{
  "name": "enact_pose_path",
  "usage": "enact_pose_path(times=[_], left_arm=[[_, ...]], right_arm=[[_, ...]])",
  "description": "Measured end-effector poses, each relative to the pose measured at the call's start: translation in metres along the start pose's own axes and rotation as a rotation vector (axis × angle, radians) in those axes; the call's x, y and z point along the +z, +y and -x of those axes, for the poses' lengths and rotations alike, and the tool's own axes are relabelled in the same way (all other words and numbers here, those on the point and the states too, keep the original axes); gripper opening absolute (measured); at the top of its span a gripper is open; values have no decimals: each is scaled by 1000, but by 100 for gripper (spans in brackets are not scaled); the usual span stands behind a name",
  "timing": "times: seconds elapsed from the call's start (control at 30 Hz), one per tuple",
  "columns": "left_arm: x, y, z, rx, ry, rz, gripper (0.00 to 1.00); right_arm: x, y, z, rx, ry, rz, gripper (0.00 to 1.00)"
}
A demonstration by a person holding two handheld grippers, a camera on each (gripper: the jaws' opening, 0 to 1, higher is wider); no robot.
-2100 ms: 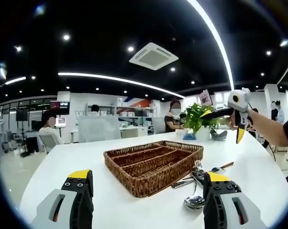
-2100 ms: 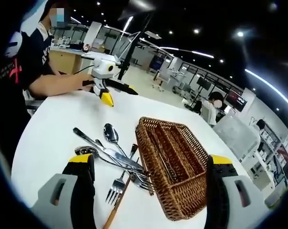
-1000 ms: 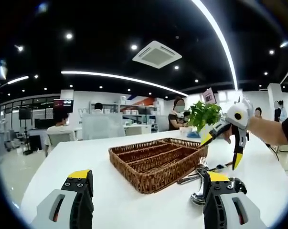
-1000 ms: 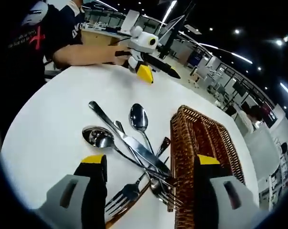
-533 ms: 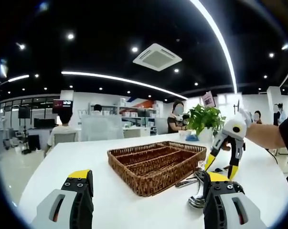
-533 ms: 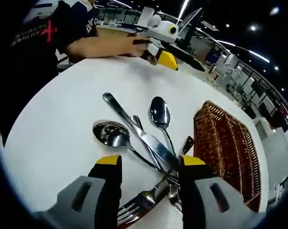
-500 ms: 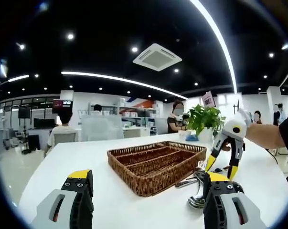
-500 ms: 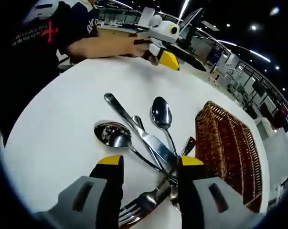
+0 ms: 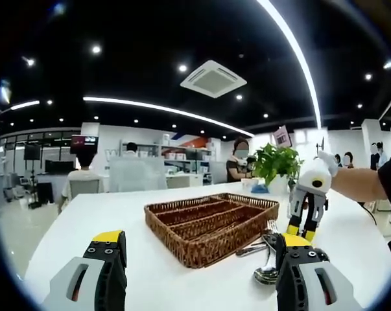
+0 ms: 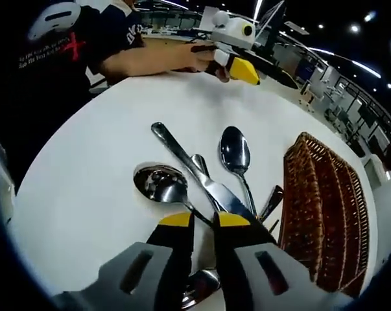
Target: Arrange the knives, forks, and spoons in their matching storage slots by inserting each utensil handle-first until every utensil is classified and aligned in the correct compartment
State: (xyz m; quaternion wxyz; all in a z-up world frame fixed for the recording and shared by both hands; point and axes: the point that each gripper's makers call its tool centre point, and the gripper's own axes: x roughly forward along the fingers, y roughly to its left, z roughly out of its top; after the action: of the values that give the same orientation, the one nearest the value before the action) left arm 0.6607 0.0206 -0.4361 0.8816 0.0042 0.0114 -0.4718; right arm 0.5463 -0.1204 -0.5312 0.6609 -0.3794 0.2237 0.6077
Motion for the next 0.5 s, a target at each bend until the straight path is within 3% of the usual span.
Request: enact_pose_path(times=[0.3,0.5], left_arm=[[0,-1,0,-3,-2,-1,100],[-2,-2,0,-5,5,-1,100]], right_arm=[[2,-1,-3,17,25,53,9],[7,-4,-9,34,61,148,5]])
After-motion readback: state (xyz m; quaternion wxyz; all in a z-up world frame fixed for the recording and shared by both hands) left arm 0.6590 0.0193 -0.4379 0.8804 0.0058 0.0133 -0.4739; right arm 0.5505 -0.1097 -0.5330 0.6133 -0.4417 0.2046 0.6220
